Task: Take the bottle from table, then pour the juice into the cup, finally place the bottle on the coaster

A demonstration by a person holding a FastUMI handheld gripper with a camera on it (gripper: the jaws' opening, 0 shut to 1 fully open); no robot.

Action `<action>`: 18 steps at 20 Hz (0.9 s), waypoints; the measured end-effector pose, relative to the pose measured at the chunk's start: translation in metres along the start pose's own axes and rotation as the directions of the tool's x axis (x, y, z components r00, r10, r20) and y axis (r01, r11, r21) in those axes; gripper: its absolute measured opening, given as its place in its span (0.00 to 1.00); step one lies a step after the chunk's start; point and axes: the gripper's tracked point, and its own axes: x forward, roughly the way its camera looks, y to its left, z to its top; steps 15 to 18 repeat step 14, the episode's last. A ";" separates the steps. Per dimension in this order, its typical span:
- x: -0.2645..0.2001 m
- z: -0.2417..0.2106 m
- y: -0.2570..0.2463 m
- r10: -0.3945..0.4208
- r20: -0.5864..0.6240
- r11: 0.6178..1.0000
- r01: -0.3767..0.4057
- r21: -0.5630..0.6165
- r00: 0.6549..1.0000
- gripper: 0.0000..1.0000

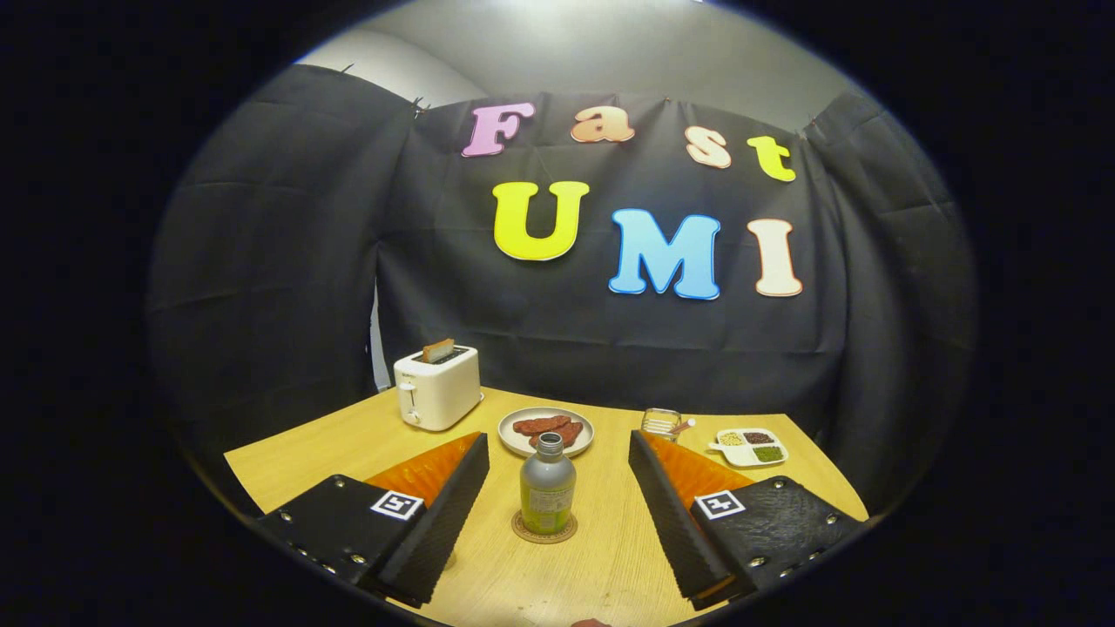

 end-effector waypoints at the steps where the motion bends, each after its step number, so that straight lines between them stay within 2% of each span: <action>1: -0.008 0.005 -0.002 -0.019 0.012 1.000 0.019 0.013 1.000 0.98; 4: -0.033 0.016 -0.005 -0.062 0.046 0.996 0.059 0.063 0.997 0.98; 8: -0.058 0.023 -0.020 -0.125 0.081 0.992 0.123 0.032 0.989 0.98; 18: -0.078 0.037 -0.024 -0.153 0.128 0.987 0.145 0.067 0.980 0.97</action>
